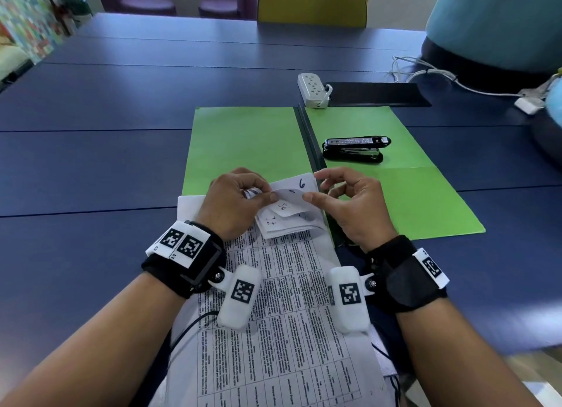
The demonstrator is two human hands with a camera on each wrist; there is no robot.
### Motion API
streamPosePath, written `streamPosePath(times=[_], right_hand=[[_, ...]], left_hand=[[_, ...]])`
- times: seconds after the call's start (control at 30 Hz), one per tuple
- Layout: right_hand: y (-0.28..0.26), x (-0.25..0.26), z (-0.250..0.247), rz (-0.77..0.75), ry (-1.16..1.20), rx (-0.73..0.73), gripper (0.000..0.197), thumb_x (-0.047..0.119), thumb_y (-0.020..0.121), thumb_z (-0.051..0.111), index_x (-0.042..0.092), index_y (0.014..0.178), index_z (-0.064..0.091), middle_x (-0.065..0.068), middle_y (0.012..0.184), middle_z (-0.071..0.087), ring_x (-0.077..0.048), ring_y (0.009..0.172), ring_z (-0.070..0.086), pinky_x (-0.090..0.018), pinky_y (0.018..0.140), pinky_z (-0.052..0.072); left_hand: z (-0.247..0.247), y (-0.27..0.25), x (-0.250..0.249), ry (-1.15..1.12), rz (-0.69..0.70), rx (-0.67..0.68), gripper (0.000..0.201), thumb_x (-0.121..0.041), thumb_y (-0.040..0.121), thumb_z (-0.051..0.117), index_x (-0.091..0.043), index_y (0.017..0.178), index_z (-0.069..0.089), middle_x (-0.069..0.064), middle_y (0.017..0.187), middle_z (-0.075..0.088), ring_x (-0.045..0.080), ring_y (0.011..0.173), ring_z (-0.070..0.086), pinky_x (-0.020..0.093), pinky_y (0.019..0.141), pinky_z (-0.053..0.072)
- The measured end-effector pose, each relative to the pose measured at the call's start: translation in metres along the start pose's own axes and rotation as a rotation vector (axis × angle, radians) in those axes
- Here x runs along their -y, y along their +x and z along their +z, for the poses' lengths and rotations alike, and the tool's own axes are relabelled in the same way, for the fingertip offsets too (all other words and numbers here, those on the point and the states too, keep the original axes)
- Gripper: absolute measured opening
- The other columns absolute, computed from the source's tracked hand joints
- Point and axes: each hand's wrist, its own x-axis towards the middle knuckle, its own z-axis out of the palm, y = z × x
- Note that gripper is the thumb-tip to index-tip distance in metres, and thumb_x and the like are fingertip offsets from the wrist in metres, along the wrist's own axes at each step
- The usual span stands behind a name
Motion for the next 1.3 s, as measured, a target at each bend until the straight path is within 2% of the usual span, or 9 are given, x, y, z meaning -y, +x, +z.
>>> streamPosePath(times=[0.23,0.37,0.53,0.6,0.7,0.83,1.0,1.17,1.3], right_hand=[[-0.003,0.004,0.001,-0.008,-0.011,0.095,0.014,0.011,0.076,0.083,0.021,0.084,0.075,0.000,0.075,0.067,-0.006,0.062,0.051,-0.018,0.060,0.048],[-0.005,0.003,0.002,0.034,-0.031,0.175,0.014,0.014,0.076,0.082,0.018,0.088,0.077,-0.008,0.085,0.075,-0.011,0.069,0.061,-0.026,0.066,0.055],[-0.002,0.000,0.001,0.084,-0.020,0.114,0.022,0.003,0.085,0.073,0.024,0.080,0.073,0.014,0.070,0.074,-0.001,0.067,0.067,-0.015,0.064,0.053],[-0.001,-0.002,0.002,0.120,-0.030,0.089,0.018,0.005,0.086,0.073,0.023,0.085,0.073,0.005,0.073,0.076,-0.006,0.065,0.067,-0.020,0.063,0.054],[-0.001,-0.001,0.002,0.153,-0.032,0.076,0.019,0.007,0.088,0.072,0.020,0.102,0.071,-0.013,0.072,0.074,-0.015,0.058,0.057,-0.027,0.058,0.050],[0.000,-0.001,0.002,0.158,0.009,0.079,0.032,0.003,0.090,0.068,0.018,0.117,0.066,0.000,0.059,0.069,-0.009,0.045,0.048,-0.022,0.048,0.045],[-0.001,-0.002,0.000,0.154,0.018,0.093,0.035,0.000,0.091,0.065,0.017,0.121,0.067,0.003,0.056,0.067,-0.005,0.044,0.051,-0.020,0.047,0.046],[-0.001,-0.001,0.002,0.151,0.039,0.100,0.034,0.000,0.090,0.066,0.024,0.114,0.070,-0.009,0.069,0.070,-0.008,0.050,0.053,-0.021,0.047,0.046],[0.000,-0.001,0.001,0.132,0.057,0.109,0.034,0.003,0.088,0.070,0.028,0.110,0.070,-0.014,0.077,0.068,-0.013,0.056,0.054,-0.023,0.049,0.048]], left_hand=[[-0.001,0.002,0.002,0.052,0.007,0.022,0.006,-0.025,0.086,0.078,-0.021,0.081,0.078,-0.018,0.094,0.064,0.009,0.086,0.061,0.029,0.079,0.046],[0.000,0.002,0.001,0.040,0.008,0.007,0.009,-0.027,0.086,0.078,-0.030,0.078,0.074,-0.017,0.096,0.065,0.009,0.083,0.062,0.028,0.076,0.048],[-0.001,-0.001,0.001,0.010,-0.008,0.008,0.017,-0.024,0.086,0.079,-0.033,0.100,0.078,-0.013,0.109,0.072,0.012,0.089,0.067,0.042,0.092,0.057],[-0.002,-0.003,0.000,0.013,-0.025,0.019,0.030,-0.023,0.086,0.078,-0.033,0.114,0.075,-0.009,0.117,0.074,0.009,0.085,0.065,0.043,0.094,0.057],[-0.003,-0.004,-0.003,0.072,0.007,0.048,0.034,-0.024,0.091,0.073,-0.031,0.123,0.071,-0.008,0.119,0.072,-0.001,0.082,0.061,0.031,0.091,0.055],[-0.004,-0.007,-0.007,0.133,0.012,0.090,0.036,-0.027,0.095,0.068,-0.035,0.129,0.066,-0.010,0.129,0.066,0.007,0.109,0.061,0.030,0.101,0.049],[-0.005,-0.007,-0.010,0.157,0.031,0.116,0.033,-0.027,0.097,0.065,-0.034,0.128,0.067,-0.013,0.134,0.064,0.004,0.114,0.058,0.030,0.103,0.048],[-0.005,-0.006,-0.008,0.151,0.048,0.115,0.028,-0.025,0.096,0.066,-0.033,0.123,0.071,-0.015,0.130,0.066,0.003,0.112,0.060,0.021,0.095,0.048],[-0.004,-0.006,-0.007,0.106,0.023,0.086,0.016,-0.026,0.094,0.070,-0.037,0.104,0.076,-0.015,0.116,0.072,0.005,0.099,0.068,0.030,0.092,0.056]])
